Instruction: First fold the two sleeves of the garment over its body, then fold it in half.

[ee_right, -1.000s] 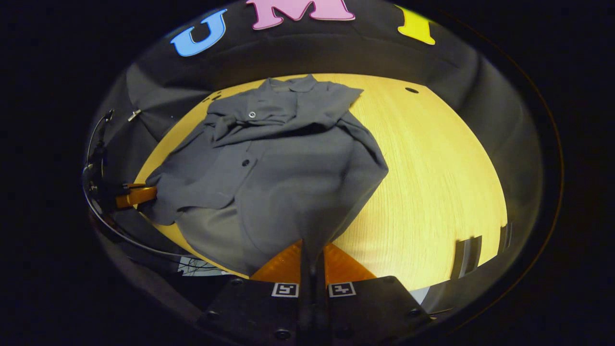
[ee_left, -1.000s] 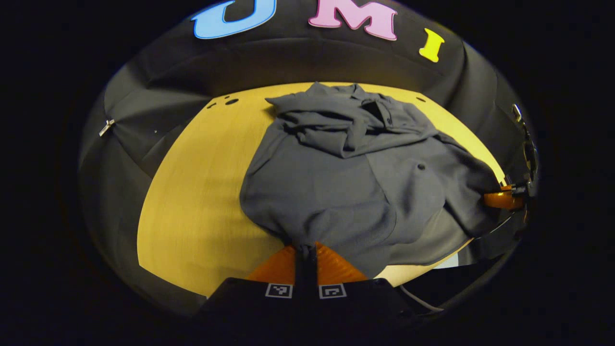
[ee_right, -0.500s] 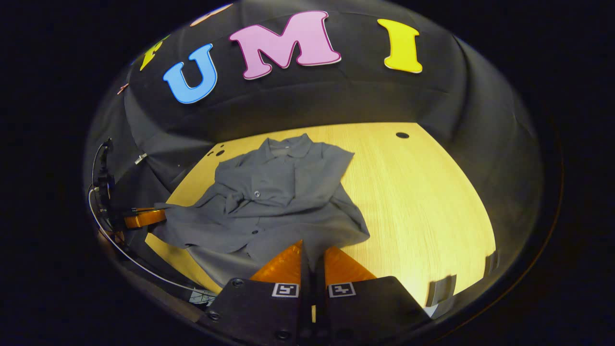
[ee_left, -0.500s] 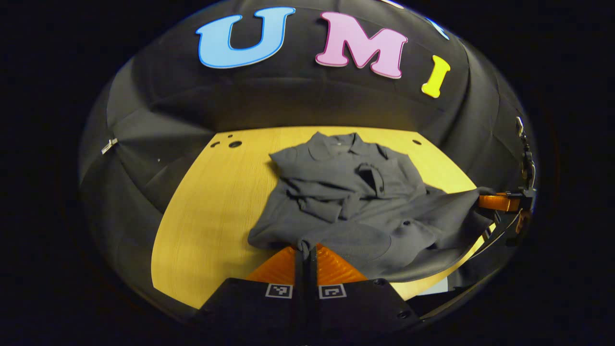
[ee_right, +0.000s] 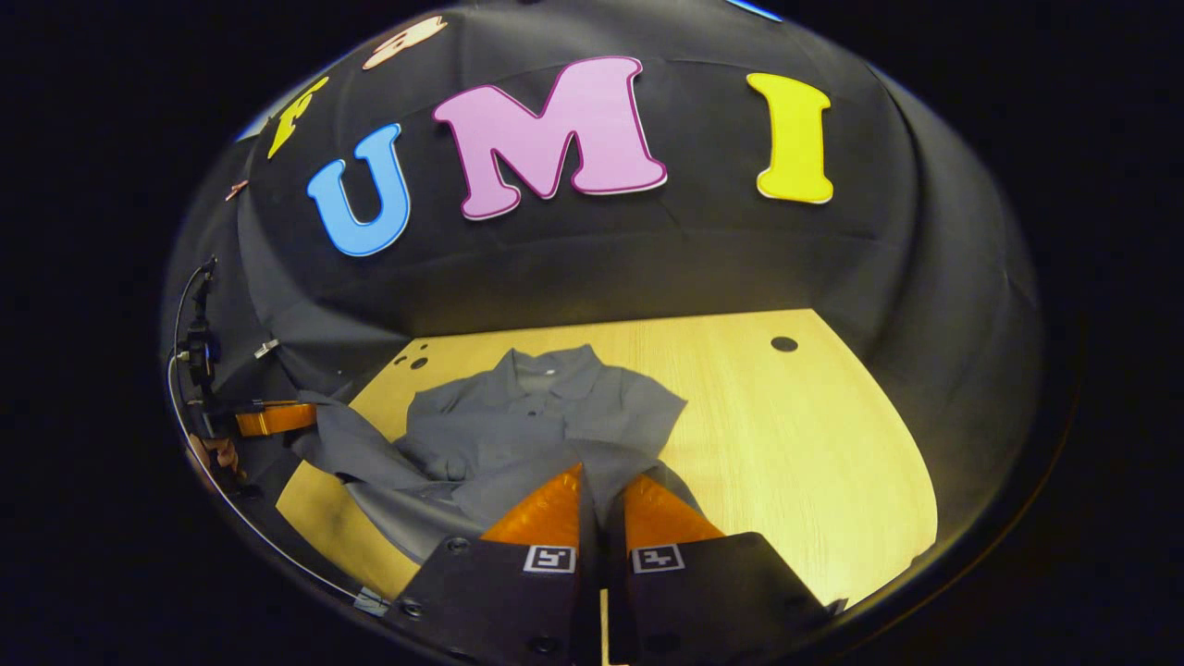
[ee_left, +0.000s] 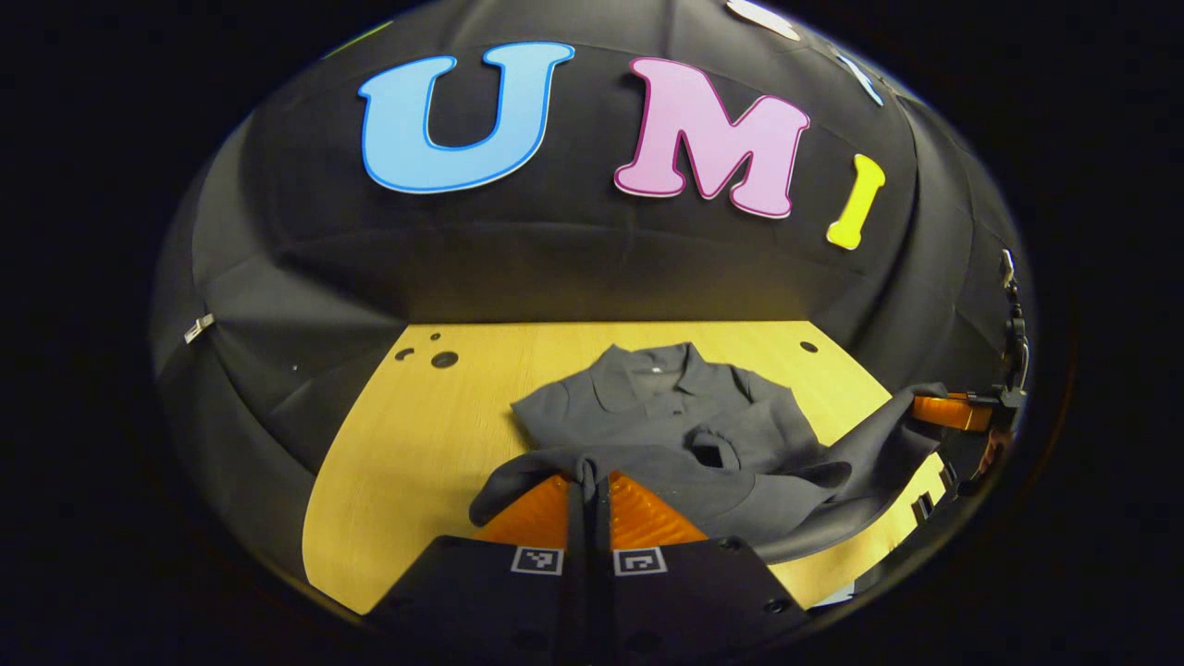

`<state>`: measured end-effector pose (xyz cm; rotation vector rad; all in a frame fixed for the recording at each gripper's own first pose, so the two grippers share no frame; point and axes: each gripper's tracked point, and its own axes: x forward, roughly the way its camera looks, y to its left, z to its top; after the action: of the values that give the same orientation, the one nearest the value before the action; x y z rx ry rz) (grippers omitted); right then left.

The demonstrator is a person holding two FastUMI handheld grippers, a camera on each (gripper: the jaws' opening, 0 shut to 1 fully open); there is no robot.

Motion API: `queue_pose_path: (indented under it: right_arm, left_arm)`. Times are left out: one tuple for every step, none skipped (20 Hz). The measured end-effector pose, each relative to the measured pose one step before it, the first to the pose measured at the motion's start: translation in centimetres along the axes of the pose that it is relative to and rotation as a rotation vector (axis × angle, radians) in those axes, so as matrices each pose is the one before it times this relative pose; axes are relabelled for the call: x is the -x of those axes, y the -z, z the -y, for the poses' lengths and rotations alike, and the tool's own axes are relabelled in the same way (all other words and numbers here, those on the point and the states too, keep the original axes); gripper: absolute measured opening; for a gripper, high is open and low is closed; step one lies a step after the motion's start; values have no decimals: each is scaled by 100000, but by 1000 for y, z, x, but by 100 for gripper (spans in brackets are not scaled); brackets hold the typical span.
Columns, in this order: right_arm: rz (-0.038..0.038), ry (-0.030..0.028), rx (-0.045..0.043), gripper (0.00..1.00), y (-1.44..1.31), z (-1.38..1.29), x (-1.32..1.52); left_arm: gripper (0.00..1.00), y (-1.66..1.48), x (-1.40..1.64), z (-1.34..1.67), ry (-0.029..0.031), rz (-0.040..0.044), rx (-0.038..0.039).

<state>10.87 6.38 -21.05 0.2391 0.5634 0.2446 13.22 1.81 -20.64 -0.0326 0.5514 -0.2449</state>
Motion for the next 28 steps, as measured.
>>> queue_pose_path:
  right_arm:
    - [1440, 59, -173, 7, -1126, 133, -498]
    - [1295, -42, -46, 7, -1142, 106, -919]
    - [1079, 133, 136, 7, -828, 220, -1001]
    - [782, -7, 277, 7, -775, 125, -979]
    - [597, 171, 232, 7, -677, 288, -936]
    - [416, 222, 52, 7, -574, 146, -1120]
    - [199, 69, -66, 7, -377, 235, -1143]
    - [146, 372, 694, 7, -444, 204, -1238]
    - [-234, 349, 1504, 7, -142, 283, -1000]
    - [-60, 426, 2012, 7, -276, 300, -1335]
    - [-257, 129, 1194, 7, -6, 91, -1036]
    - [-326, 118, 609, 7, -95, 74, -1198]
    - [-235, 210, 238, 7, -60, 225, -1147]
    - [-205, 404, 77, 7, 14, 240, -1157]
    - [-273, 442, 171, 7, 148, 282, -1232]
    - [-366, 271, -38, 7, 213, 271, -1224]
    - [-510, 13, -207, 7, 324, 164, -1168]
    - [-523, -111, 200, 7, 362, 188, -1372]
    - [-417, -196, 580, 7, 430, 162, -1158]
    - [-743, -62, 1289, 7, 474, 96, -1184]
    - [-1104, -415, 2002, 7, 556, 62, -967]
    - [-629, -325, 2869, 7, 441, 106, -1064]
    - [-794, -48, 2772, 7, 473, 165, -967]
    - [-947, -18, 1700, 7, 481, 189, -879]
    - [-643, -71, 615, 7, 418, -44, -814]
    - [-603, -103, 298, 7, 382, -27, -815]
    - [-941, 390, 219, 7, 681, 26, -856]
    - [-1227, 394, 90, 7, 666, 39, -706]
  left_arm:
    - [6, -1098, -702, -194, -340, 1266, -474]
    - [5, -896, -803, -222, -226, 1138, -271]
    - [6, -908, -721, -234, -336, 967, -5]
    - [6, -595, -848, -248, -428, 541, 2]
    - [6, -704, -900, -339, -611, 498, -277]
    - [5, -550, -1027, -336, -810, 299, -552]
    - [5, -438, -1060, -317, -907, 172, -566]
    - [5, -305, -1158, -238, -778, 176, -683]
    - [5, -170, -1110, -189, -662, -379, -1004]
    - [5, -53, -1117, -153, -562, -241, -1501]
    - [5, -176, -1143, -45, -385, 114, -1790]
    - [5, -139, -1018, -31, -220, -17, -1880]
    - [5, -67, -1040, -61, -177, 240, -1610]
    - [5, -26, -1295, -119, -526, -352, -877]
    - [5, 82, -1131, -187, -740, -150, -316]
    - [5, 199, -1169, -168, -884, -441, 145]
    - [5, 345, -1112, -226, -1057, -535, 375]
    - [6, 447, -1093, -173, -1039, -744, 360]
    - [6, 411, -1131, -261, -1212, -900, -176]
    - [6, 556, -1041, -274, -987, -711, -215]
    - [5, 461, -881, -89, -555, -624, -59]
    - [5, 409, -994, -87, -644, -657, -314]
    - [5, 517, -867, -123, -779, -1038, -330]
    - [5, 515, -1016, -171, -892, -927, -328]
    - [5, 543, -855, 94, -790, -1174, -407]
    - [5, 377, -678, 91, -930, -542, -260]
    - [5, 321, -680, 188, -352, -540, -225]
    - [5, 531, -646, 106, -797, -750, -315]
